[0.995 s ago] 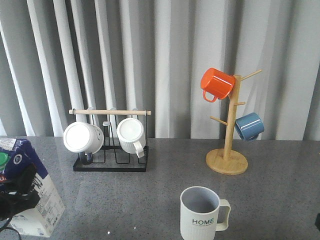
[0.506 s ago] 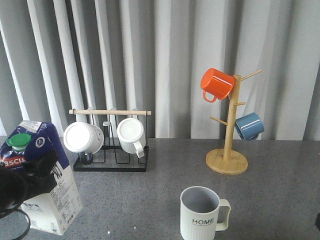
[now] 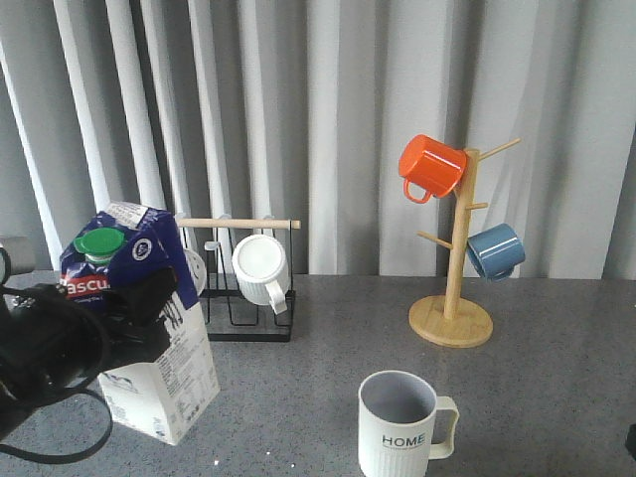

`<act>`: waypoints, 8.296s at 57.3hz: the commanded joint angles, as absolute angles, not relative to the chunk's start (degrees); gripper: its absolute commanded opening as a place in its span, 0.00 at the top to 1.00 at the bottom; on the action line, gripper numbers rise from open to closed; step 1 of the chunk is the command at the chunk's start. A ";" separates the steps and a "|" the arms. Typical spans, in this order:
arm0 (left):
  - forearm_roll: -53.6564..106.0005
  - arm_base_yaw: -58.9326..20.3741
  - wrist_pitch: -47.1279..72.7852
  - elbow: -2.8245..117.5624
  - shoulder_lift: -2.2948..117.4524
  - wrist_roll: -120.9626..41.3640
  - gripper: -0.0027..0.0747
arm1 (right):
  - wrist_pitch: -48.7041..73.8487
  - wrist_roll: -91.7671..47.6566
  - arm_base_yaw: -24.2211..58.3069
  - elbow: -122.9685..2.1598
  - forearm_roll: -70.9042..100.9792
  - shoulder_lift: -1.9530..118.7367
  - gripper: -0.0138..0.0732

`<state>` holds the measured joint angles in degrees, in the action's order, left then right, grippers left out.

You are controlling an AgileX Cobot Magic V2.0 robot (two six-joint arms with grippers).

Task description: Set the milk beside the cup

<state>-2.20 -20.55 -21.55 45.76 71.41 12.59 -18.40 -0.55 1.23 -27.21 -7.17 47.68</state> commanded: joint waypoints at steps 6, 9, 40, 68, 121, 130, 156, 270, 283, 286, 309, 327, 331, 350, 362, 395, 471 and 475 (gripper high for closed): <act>5.20 -23.05 -28.98 48.30 72.24 7.82 0.74 | -22.60 -0.91 0.86 -28.70 -7.46 47.33 0.84; 7.07 -23.85 -28.59 48.51 72.63 4.48 0.74 | -22.54 -0.91 0.86 -28.70 -7.46 47.33 0.84; 56.14 -43.76 -42.59 55.41 85.36 -40.64 0.74 | -22.55 -0.91 0.86 -28.70 -7.46 47.33 0.84; 74.48 -53.50 -56.28 67.35 95.62 -47.29 0.74 | -22.55 -0.91 0.86 -28.70 -7.46 47.33 0.84; 70.85 -52.33 -59.24 70.76 105.97 -41.12 0.74 | -22.54 -0.91 0.86 -28.70 -7.46 47.33 0.84; 69.56 -52.33 -57.93 71.77 107.65 -41.25 0.74 | -22.54 -0.91 0.86 -28.70 -7.46 47.33 0.84; 67.94 -51.91 -58.53 72.02 108.17 -38.89 0.74 | -22.45 -0.91 1.00 -28.70 -7.46 47.33 0.84; 59.82 -52.03 -58.74 72.02 105.75 -43.07 0.04 | -22.55 -0.91 1.00 -28.70 -7.46 47.33 0.84; 55.70 -52.03 -60.97 72.02 99.96 -43.26 0.05 | -22.59 -0.91 1.00 -28.70 -7.46 47.33 0.84; 56.08 -52.03 -61.41 72.02 97.77 -43.89 0.05 | -22.53 -0.91 1.00 -28.70 -7.46 47.33 0.84; 68.03 -51.91 -54.99 71.97 78.77 -69.55 0.77 | -22.53 -0.91 1.00 -28.70 -7.46 47.33 0.84; 82.28 -51.91 -55.98 71.97 66.04 -72.82 0.98 | -22.53 -0.91 1.00 -28.70 -7.46 47.33 0.84; 82.20 -51.91 -56.69 71.97 64.49 -72.82 0.98 | -22.63 -0.91 1.00 -28.70 -7.46 47.33 0.84; 76.49 -51.98 -32.96 71.97 56.42 -62.34 0.98 | -22.55 -0.91 1.00 -28.70 -7.46 47.33 0.84; 53.24 -51.90 -9.20 71.23 56.39 -55.46 0.97 | -22.55 -0.91 1.00 -28.70 -7.46 47.33 0.84; 13.91 -24.81 -7.73 30.93 38.59 -12.33 0.97 | -22.55 -0.91 1.00 -28.70 -7.46 47.33 0.84; -2.30 1.71 -3.23 -0.60 -1.36 7.26 0.97 | -22.57 -0.91 1.00 -28.70 -7.46 47.33 0.84; -2.30 1.71 -3.23 -0.60 -1.36 7.26 0.97 | -22.57 -0.91 1.00 -28.70 -7.46 47.33 0.84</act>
<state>-2.22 1.48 0.71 -1.33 -0.73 6.80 -18.35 -0.55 1.23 -27.21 -7.17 47.68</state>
